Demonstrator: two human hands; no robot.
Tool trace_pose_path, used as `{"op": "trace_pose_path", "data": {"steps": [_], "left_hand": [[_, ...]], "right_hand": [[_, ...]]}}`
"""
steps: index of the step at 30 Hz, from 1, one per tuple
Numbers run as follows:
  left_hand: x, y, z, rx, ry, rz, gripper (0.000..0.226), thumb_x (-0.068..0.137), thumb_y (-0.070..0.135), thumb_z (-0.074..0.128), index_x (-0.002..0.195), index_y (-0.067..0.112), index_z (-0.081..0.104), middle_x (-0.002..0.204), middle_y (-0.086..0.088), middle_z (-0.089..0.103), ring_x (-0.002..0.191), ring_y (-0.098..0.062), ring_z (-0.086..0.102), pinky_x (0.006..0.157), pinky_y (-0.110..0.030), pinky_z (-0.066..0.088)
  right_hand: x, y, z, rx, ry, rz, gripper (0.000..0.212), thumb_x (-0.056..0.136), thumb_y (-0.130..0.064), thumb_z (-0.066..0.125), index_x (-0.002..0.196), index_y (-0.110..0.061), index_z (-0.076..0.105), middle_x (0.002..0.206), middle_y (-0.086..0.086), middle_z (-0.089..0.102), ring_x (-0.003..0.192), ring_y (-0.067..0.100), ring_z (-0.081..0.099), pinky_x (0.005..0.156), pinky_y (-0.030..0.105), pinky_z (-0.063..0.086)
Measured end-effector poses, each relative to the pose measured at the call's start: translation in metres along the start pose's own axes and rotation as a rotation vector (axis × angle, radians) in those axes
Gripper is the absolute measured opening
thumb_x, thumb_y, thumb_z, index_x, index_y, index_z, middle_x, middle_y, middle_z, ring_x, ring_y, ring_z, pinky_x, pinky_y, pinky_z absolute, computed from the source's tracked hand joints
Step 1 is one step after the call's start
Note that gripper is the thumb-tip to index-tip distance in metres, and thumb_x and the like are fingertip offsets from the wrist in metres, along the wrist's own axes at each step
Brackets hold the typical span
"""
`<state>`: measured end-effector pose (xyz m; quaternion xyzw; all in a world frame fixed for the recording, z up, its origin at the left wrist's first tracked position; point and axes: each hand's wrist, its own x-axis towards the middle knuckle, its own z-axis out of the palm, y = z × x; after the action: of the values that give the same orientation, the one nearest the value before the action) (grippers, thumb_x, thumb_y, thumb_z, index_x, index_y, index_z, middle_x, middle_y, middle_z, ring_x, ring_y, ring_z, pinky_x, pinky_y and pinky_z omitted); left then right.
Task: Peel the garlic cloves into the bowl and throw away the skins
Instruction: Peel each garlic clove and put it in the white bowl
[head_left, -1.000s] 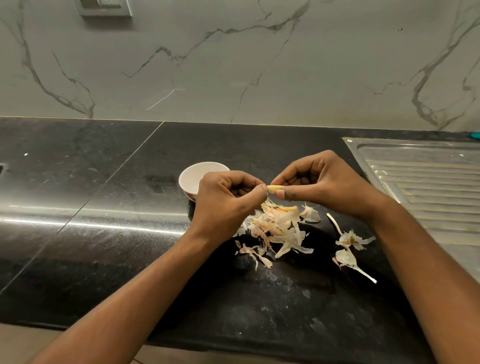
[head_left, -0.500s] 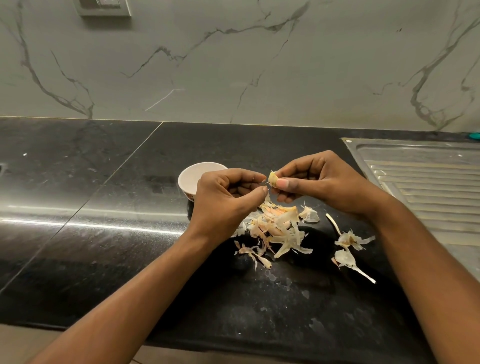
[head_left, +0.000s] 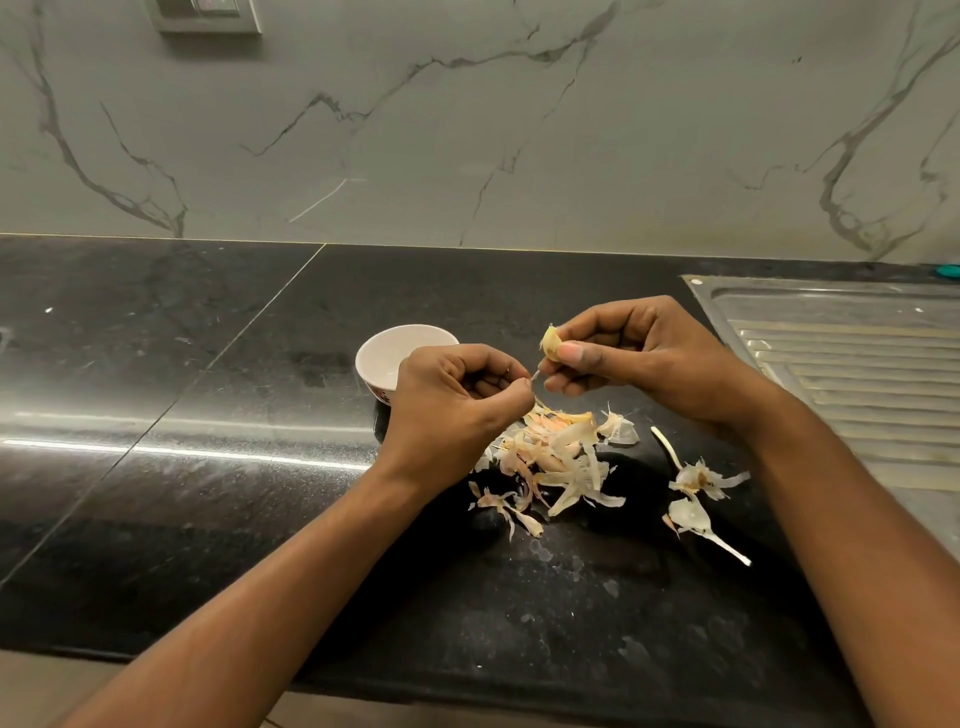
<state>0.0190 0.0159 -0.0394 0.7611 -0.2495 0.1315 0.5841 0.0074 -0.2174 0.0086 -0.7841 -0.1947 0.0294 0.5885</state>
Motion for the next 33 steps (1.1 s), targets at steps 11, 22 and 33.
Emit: {"op": "trace_pose_path", "data": {"steps": [11,22,33], "left_hand": [[-0.002,0.002,0.003,0.093,0.014,0.033,0.007,0.087,0.005,0.080,0.084,0.011,0.082,0.070,0.005,0.075,0.060,-0.014,0.071,0.060,-0.025,0.061],[-0.006,0.007,-0.001,0.241,-0.138,0.026,0.007,0.086,0.014,0.074,0.085,0.016,0.081,0.065,0.007,0.071,0.059,-0.010,0.067,0.062,-0.036,0.060],[-0.003,0.009,-0.012,0.318,-0.072,0.095,0.016,0.087,0.021,0.070,0.091,0.015,0.083,0.063,0.013,0.068,0.058,-0.004,0.065,0.062,-0.026,0.056]], "right_hand": [[0.001,-0.001,0.000,0.037,0.124,-0.040,0.031,0.087,-0.018,0.079,0.115,-0.007,0.079,0.105,0.013,0.081,0.094,0.025,0.079,0.084,0.029,0.064],[0.076,-0.047,0.037,-0.471,-0.069,-0.038,0.021,0.092,-0.031,0.083,0.106,-0.015,0.084,0.092,-0.006,0.080,0.082,0.005,0.075,0.072,0.017,0.057],[0.113,-0.036,0.060,-0.608,-0.129,0.031,0.016,0.098,-0.019,0.079,0.111,-0.014,0.084,0.099,-0.007,0.080,0.078,0.000,0.074,0.067,0.014,0.057]]}}
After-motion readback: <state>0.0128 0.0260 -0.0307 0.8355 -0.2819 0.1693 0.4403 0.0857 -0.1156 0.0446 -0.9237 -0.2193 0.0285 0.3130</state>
